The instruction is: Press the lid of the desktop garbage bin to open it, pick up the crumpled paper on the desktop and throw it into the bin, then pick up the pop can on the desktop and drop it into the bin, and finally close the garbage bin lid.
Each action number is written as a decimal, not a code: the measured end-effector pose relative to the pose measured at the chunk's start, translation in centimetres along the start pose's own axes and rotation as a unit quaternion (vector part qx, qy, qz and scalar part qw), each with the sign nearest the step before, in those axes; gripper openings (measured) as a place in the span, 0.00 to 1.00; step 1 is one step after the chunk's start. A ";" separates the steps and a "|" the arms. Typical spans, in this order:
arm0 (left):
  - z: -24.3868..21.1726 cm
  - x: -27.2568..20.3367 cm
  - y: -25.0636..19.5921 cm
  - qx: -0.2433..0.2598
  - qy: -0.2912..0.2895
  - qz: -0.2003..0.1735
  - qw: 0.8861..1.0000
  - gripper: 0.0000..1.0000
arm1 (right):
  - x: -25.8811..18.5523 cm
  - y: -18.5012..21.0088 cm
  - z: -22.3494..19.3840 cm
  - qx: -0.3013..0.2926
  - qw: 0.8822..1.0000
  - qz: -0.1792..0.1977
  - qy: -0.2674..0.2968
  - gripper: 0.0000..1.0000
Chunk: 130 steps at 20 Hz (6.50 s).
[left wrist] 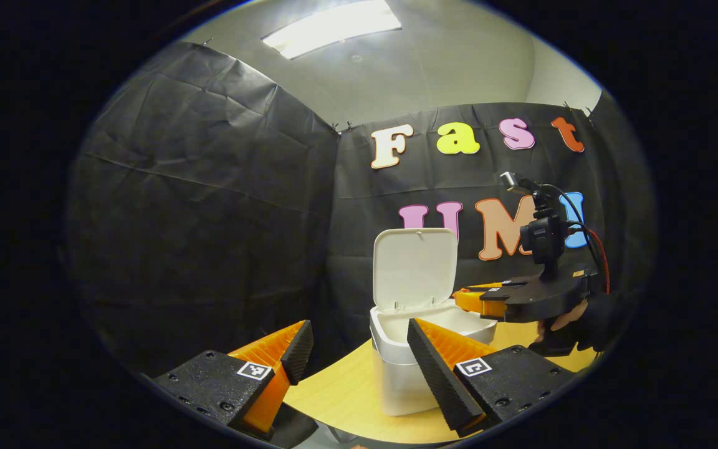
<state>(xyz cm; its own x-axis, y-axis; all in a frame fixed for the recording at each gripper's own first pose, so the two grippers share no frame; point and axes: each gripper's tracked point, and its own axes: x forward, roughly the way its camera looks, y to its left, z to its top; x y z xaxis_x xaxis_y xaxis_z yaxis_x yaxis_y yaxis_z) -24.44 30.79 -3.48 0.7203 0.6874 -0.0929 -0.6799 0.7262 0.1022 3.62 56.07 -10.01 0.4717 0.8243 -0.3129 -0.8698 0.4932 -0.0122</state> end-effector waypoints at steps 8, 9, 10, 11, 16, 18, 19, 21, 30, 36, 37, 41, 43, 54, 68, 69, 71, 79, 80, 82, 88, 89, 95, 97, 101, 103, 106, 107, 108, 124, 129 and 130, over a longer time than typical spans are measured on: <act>0.4 2.5 -5.5 -0.016 -0.007 -0.061 0.998 0.89 | -7.0 -7.3 2.8 0.025 0.993 -0.089 -0.079 0.99; 0.6 2.7 -6.8 -0.018 -0.011 -0.074 0.997 0.89 | -8.3 -8.5 2.9 0.031 0.991 -0.099 -0.082 0.99; 0.8 3.1 -8.2 -0.019 -0.014 -0.088 0.996 0.89 | -9.6 -9.7 2.6 0.035 0.990 -0.112 -0.082 0.99; 1.0 3.5 -9.7 -0.019 -0.016 -0.102 0.994 0.89 | -10.9 -11.1 2.4 0.038 0.988 -0.125 -0.081 0.99; 1.3 4.3 -17.4 -0.029 -0.023 -0.175 0.984 0.89 | -18.3 -17.8 0.9 0.036 0.974 -0.207 -0.091 0.99; 1.0 4.3 -20.3 -0.032 -0.018 -0.200 0.979 0.89 | -21.0 -19.8 -0.2 0.037 0.968 -0.233 -0.087 0.98; 0.9 4.4 -21.6 -0.033 -0.017 -0.212 0.977 0.89 | -22.1 -20.8 -0.5 0.039 0.965 -0.244 -0.085 0.99; 0.2 4.0 -24.2 -0.033 -0.011 -0.238 0.971 0.89 | -24.2 -22.3 -1.4 0.050 0.960 -0.262 -0.081 0.99; -8.4 1.9 -34.1 -0.006 0.071 -0.332 0.941 0.89 | -33.3 -28.0 -7.1 0.062 0.934 -0.352 -0.030 0.99; -15.4 0.2 -36.8 0.008 0.135 -0.354 0.925 0.90 | -38.2 -29.7 -11.2 0.079 0.913 -0.399 0.010 0.99; -16.4 0.0 -37.0 0.011 0.143 -0.356 0.923 0.90 | -38.8 -29.8 -11.7 0.079 0.911 -0.405 0.016 0.99; -20.4 -0.9 -37.6 0.020 0.180 -0.354 0.917 0.90 | -40.5 -29.9 -13.2 0.086 0.903 -0.420 0.033 0.99; -22.5 -1.3 -37.7 0.025 0.201 -0.353 0.914 0.90 | -41.2 -29.8 -13.9 0.087 0.901 -0.424 0.041 0.99; -29.6 -2.8 -38.8 0.067 0.261 -0.361 0.893 0.91 | -42.8 -29.8 -15.7 0.081 0.894 -0.436 0.067 0.99; -7.5 6.3 -38.4 0.015 0.072 -0.335 0.939 0.75 | -40.3 -27.4 -17.8 0.108 0.910 -0.396 0.056 0.99; -5.9 7.1 -37.8 0.015 0.056 -0.330 0.942 0.75 | -40.2 -27.3 -18.0 0.111 0.911 -0.393 0.057 1.00; -3.3 8.9 -36.4 0.022 0.028 -0.313 0.949 0.75 | -40.2 -27.3 -18.3 0.114 0.912 -0.390 0.058 0.99; 0.1 15.1 -27.0 0.026 0.006 -0.199 0.980 0.75 | -40.1 -28.3 -19.0 0.131 0.911 -0.386 0.057 0.99; 0.1 15.6 -25.9 0.025 0.007 -0.187 0.982 0.76 | -40.1 -28.3 -19.2 0.130 0.911 -0.386 0.057 0.99; -0.7 16.4 -23.3 0.033 0.015 -0.161 0.986 0.76 | -40.0 -28.3 -19.5 0.131 0.912 -0.384 0.060 0.99; -3.8 17.7 -18.1 0.043 0.045 -0.107 0.992 0.76 | -39.6 -28.1 -19.8 0.130 0.914 -0.379 0.067 0.99; -4.4 17.6 -18.0 0.038 0.054 -0.108 0.992 0.76 | -39.6 -28.2 -19.7 0.130 0.914 -0.378 0.066 0.99; 2.2 20.0 -16.4 0.024 -0.004 -0.094 0.995 0.95 | -39.2 -28.2 -19.5 0.126 0.915 -0.376 0.067 0.99; 5.6 21.3 -15.3 0.009 -0.023 -0.083 0.996 0.95 | -39.1 -28.1 -19.7 0.128 0.915 -0.377 0.067 0.99; 10.3 24.6 -13.5 -0.003 -0.041 -0.072 0.997 0.99 | -39.4 -28.1 -20.1 0.134 0.911 -0.383 0.067 0.99; 11.3 26.5 -12.9 -0.001 -0.036 -0.071 0.997 0.95 | -40.1 -28.2 -20.6 0.139 0.907 -0.392 0.068 0.99; 10.5 29.3 -12.7 0.004 -0.002 -0.071 0.997 0.98 | -41.5 -28.5 -21.3 0.147 0.897 -0.410 0.071 0.99; 9.8 30.1 -12.5 0.010 0.011 -0.070 0.997 0.97 | -42.0 -28.7 -21.6 0.148 0.894 -0.416 0.073 0.99; 9.1 30.7 -12.5 0.013 0.027 -0.068 0.997 0.97 | -42.4 -28.7 -21.9 0.148 0.891 -0.422 0.075 0.99; 4.5 20.6 -13.3 -0.020 0.070 -0.091 0.993 0.93 | -39.1 -27.8 -21.0 0.129 0.915 -0.374 0.076 0.99; -0.3 17.1 -14.1 -0.021 0.118 -0.093 0.988 0.93 | -37.7 -26.9 -20.9 0.124 0.925 -0.350 0.078 0.99; -1.6 16.5 -14.3 -0.025 0.130 -0.095 0.987 0.99 | -37.5 -26.6 -21.2 0.126 0.927 -0.345 0.079 0.99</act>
<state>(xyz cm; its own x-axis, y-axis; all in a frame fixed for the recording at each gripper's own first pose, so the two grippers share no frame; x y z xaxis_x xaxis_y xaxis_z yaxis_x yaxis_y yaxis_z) -3.03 31.74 -8.01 0.7797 0.5138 -0.3577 -0.5469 0.8371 0.0104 6.01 6.16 -18.09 0.8595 0.2470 -0.4476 -0.2978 0.9535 -0.0457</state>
